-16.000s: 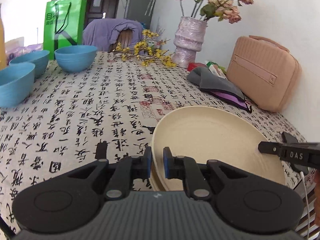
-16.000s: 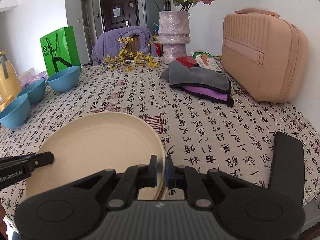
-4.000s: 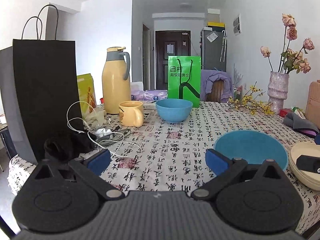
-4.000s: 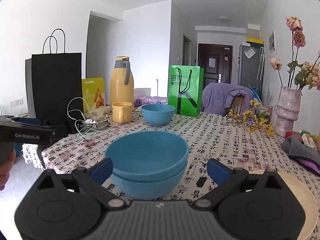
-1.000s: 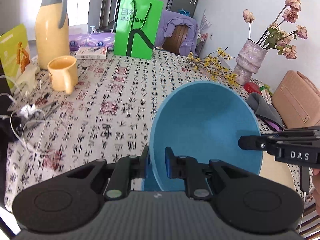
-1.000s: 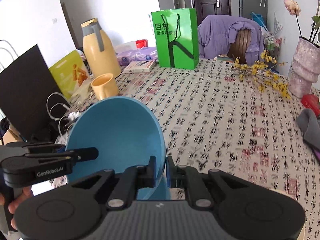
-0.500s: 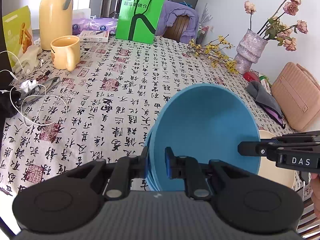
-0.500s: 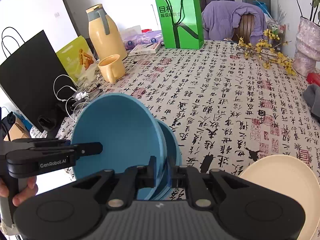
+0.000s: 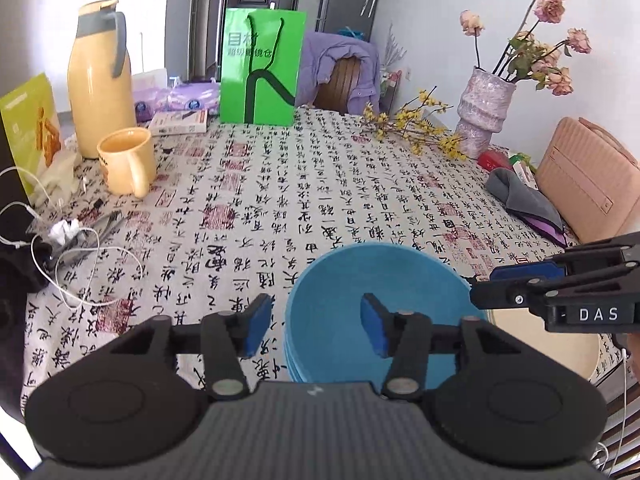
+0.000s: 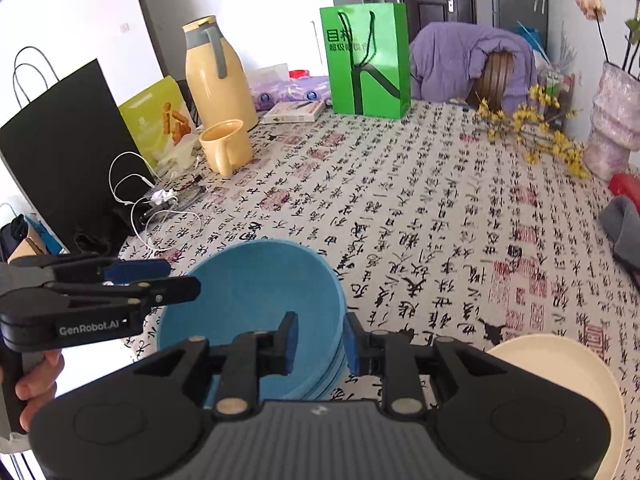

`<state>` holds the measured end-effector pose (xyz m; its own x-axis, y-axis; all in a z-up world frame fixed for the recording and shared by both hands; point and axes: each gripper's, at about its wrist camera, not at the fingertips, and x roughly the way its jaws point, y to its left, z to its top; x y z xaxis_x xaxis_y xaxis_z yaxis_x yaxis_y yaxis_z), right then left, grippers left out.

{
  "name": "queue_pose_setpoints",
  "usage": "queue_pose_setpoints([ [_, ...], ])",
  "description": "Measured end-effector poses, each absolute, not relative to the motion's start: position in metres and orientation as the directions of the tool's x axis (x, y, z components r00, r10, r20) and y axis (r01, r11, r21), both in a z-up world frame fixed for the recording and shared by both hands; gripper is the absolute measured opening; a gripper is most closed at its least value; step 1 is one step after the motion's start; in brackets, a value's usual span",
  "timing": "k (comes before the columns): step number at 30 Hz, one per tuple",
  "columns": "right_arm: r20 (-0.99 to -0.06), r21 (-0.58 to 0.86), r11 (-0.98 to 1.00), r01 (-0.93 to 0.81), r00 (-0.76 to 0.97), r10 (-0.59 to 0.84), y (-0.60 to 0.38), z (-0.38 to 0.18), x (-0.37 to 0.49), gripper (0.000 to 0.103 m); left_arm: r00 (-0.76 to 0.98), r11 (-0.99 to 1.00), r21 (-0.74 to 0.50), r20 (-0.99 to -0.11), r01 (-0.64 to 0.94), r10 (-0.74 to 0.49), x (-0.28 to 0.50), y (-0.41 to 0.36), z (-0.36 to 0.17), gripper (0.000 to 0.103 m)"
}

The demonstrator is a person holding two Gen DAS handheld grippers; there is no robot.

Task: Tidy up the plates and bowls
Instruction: 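Carry the blue bowl with both tools over the nested blue bowls, then lower the bowl into the nested bowls and open both tools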

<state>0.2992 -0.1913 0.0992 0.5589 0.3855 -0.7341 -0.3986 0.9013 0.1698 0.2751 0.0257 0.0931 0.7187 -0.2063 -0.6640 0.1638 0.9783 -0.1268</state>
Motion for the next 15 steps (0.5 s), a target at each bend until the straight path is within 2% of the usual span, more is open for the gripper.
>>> queue_pose_setpoints([
  [1,-0.731,0.163,0.900,-0.404,0.563,0.385,-0.190,0.100,0.298,0.034,0.721,0.979,-0.123,-0.662,0.165,-0.205,0.275,0.025,0.094,0.055],
  [6,-0.724,0.151,0.894,-0.421,0.569,0.390,-0.186,0.102,0.294,0.042,0.735,0.980,-0.112,-0.649,0.163,-0.197,0.271,0.026,0.095,0.059],
  [8,-0.717,0.143,0.896,-0.421,0.580,0.387,-0.185,0.101,0.291,0.047,0.753,0.983,-0.097,-0.632,0.157,-0.183,0.265,0.027,0.095,0.065],
  [11,-0.675,0.129,0.900,-0.416,0.629,0.387,-0.187,0.100,0.280,0.057,0.801,0.984,-0.074,-0.572,0.161,-0.174,0.246,0.030,0.096,0.077],
  [13,-0.618,0.135,0.902,-0.411,0.677,0.400,-0.192,0.099,0.267,0.073,0.840,0.984,-0.042,-0.516,0.171,-0.168,0.226,0.031,0.093,0.082],
  [15,-0.560,0.134,0.907,-0.400,0.724,0.402,-0.196,0.094,0.250,0.078,0.874,0.986,-0.013,-0.461,0.166,-0.153,0.205,0.030,0.087,0.083],
])
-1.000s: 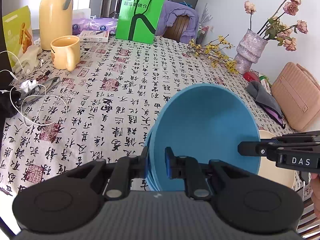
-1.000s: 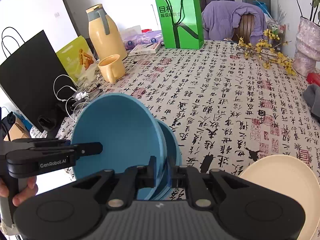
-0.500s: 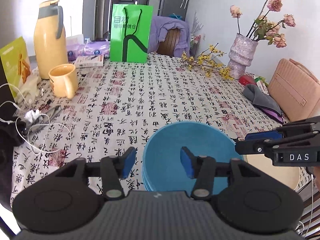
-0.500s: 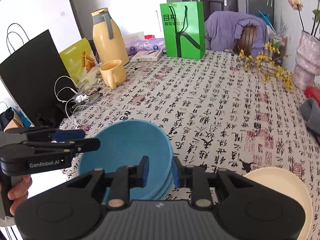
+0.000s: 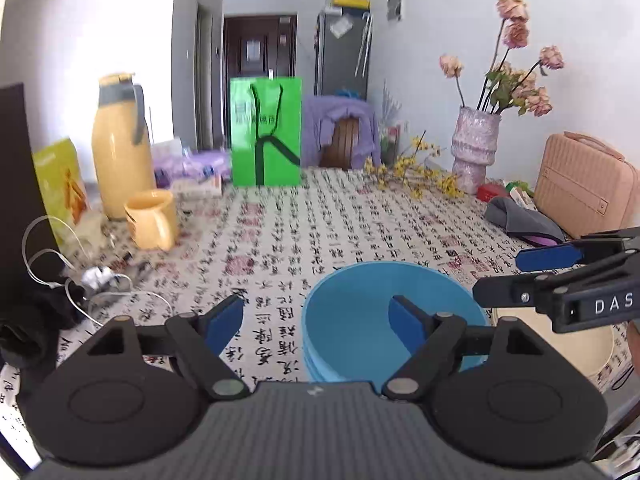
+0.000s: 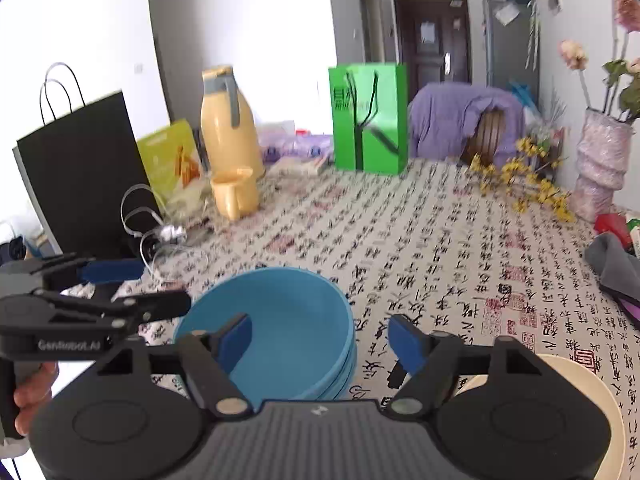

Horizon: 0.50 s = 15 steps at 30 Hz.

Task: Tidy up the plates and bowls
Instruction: 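Lower the bowl into the nested bowls and open both tools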

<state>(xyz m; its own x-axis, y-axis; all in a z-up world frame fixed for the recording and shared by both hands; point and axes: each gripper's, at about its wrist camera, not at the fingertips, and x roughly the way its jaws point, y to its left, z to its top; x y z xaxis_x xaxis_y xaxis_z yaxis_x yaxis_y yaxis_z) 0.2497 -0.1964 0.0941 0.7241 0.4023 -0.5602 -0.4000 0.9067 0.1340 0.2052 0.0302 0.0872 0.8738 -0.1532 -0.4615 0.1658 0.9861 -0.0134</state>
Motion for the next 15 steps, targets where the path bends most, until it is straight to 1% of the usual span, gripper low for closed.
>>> queue_pose_setpoints([
  [3,-0.499,0.080,0.929,-0.361,0.792,0.351,-0.197,0.083,0.220,0.082,0.922,0.990,0.036,-0.371,0.137,-0.114,0.174,0.028,0.075,0.095],
  [4,-0.474,0.056,0.934,-0.352,0.814,0.335,-0.197,0.079,0.209,0.084,0.935,0.991,0.052,-0.341,0.124,-0.099,0.164,0.027,0.071,0.101],
  [5,-0.446,0.028,0.941,-0.338,0.838,0.314,-0.197,0.075,0.197,0.084,0.946,0.991,0.069,-0.311,0.114,-0.087,0.153,0.027,0.066,0.103],
  [7,-0.398,-0.017,0.947,-0.322,0.871,0.289,-0.195,0.066,0.174,0.086,0.960,0.991,0.090,-0.272,0.099,-0.071,0.133,0.026,0.058,0.103],
  [10,-0.343,-0.040,0.954,-0.298,0.900,0.267,-0.192,0.052,0.143,0.092,0.965,0.992,0.092,-0.257,0.083,-0.057,0.111,0.025,0.047,0.103],
  [15,-0.260,-0.102,0.960,-0.259,0.939,0.226,-0.184,0.030,0.096,0.092,0.980,0.991,0.123,-0.196,0.059,-0.034,0.074,0.027,0.033,0.103],
])
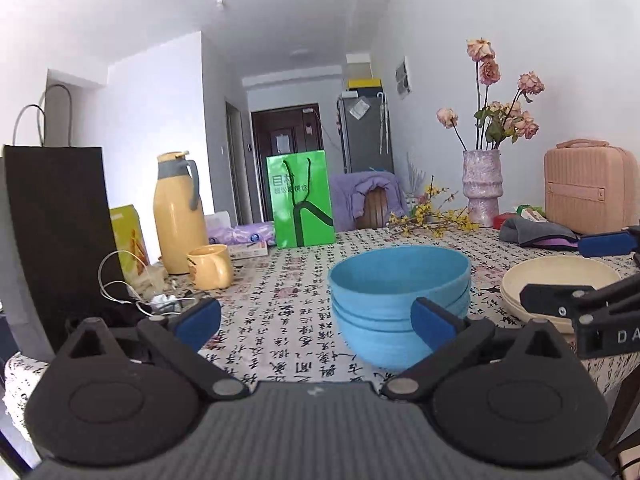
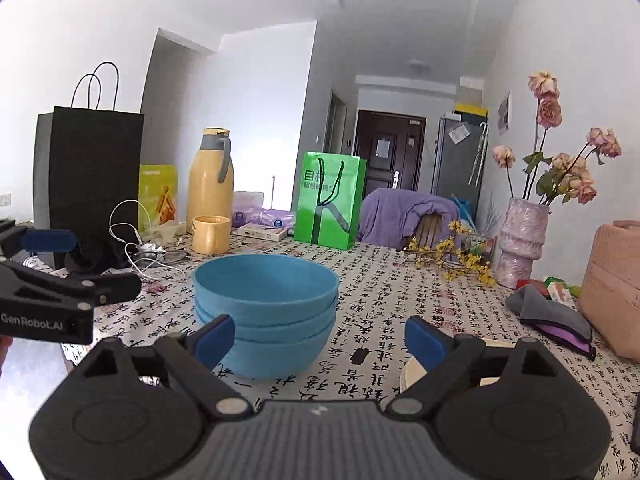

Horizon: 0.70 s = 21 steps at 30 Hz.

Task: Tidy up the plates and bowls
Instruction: 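Lower the bowl into the nested bowls and open both tools, then close both tools on the rim of the three-bowl stack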

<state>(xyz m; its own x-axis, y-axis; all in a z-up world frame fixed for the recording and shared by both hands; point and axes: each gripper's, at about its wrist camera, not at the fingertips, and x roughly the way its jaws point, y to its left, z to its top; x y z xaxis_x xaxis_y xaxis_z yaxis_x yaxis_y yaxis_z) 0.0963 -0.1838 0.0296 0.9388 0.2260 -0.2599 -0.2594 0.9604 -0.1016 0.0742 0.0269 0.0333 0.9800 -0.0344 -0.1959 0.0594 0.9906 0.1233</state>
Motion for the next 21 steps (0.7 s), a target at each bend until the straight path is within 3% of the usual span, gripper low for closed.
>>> queue_pose_setpoints([
  [5,-0.217,-0.117,0.964,-0.239,0.953,0.210,-0.179,0.013,0.054,0.093,0.974,0.995,0.089,-0.223,0.052,-0.031,0.051,0.038,0.022,0.103],
  [11,-0.249,-0.068,0.966,-0.250,0.942,0.226,-0.175,0.000,0.029,0.093,0.969,0.997,0.052,-0.243,0.058,-0.044,0.048,0.047,0.021,0.103],
  [21,-0.250,-0.034,0.967,-0.253,0.939,0.237,-0.175,0.001,0.044,0.093,0.963,0.999,0.031,-0.266,0.045,-0.035,0.059,0.050,0.019,0.103],
])
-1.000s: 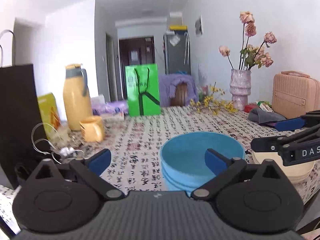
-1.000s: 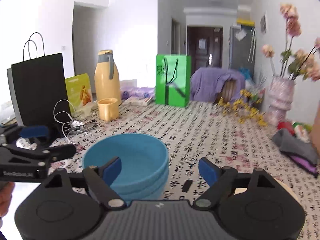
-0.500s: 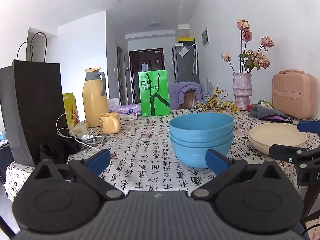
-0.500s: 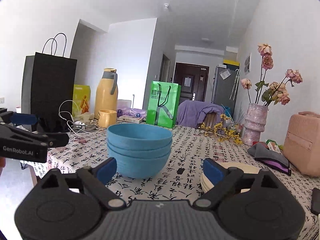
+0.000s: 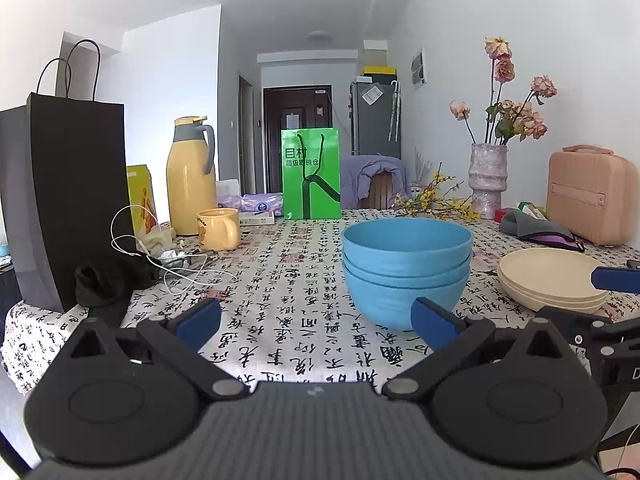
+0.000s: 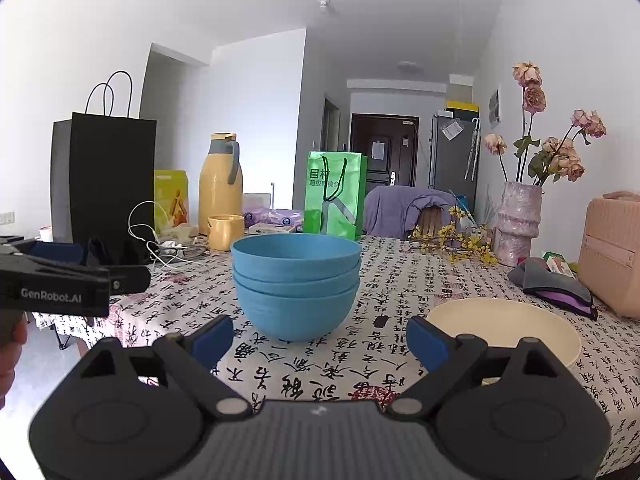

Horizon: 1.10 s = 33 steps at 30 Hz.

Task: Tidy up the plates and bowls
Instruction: 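Close both tools on the rim of the three-bowl stack, then lift the bowl stack with both tools and carry it to the cream plates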

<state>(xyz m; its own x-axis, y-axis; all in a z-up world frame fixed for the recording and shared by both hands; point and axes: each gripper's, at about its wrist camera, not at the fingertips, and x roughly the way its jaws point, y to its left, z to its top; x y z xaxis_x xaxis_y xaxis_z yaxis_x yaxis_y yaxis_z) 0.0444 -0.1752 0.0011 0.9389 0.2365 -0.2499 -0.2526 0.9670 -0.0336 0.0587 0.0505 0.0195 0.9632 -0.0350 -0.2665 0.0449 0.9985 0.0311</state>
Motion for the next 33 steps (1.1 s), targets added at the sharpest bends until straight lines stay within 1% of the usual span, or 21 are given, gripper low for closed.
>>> queue_pose_setpoints([
  [9,-0.291,0.038,0.962,-0.269,0.918,0.268,-0.181,0.008,0.078,0.093,0.955,0.999,0.015,-0.296,0.042,-0.036,0.084,0.053,0.028,0.103],
  [20,-0.335,0.119,0.957,-0.263,0.897,0.288,-0.190,0.033,0.153,0.093,0.942,0.998,-0.026,-0.330,0.057,-0.062,0.147,0.053,0.055,0.103],
  [27,-0.393,0.152,0.950,-0.272,0.865,0.310,-0.189,0.044,0.200,0.093,0.916,0.991,-0.081,-0.381,0.105,-0.128,0.194,0.052,0.066,0.103],
  [33,-0.460,0.211,0.934,-0.287,0.814,0.354,-0.189,0.047,0.238,0.093,0.854,0.976,-0.165,-0.478,0.143,-0.206,0.242,0.057,0.068,0.103],
])
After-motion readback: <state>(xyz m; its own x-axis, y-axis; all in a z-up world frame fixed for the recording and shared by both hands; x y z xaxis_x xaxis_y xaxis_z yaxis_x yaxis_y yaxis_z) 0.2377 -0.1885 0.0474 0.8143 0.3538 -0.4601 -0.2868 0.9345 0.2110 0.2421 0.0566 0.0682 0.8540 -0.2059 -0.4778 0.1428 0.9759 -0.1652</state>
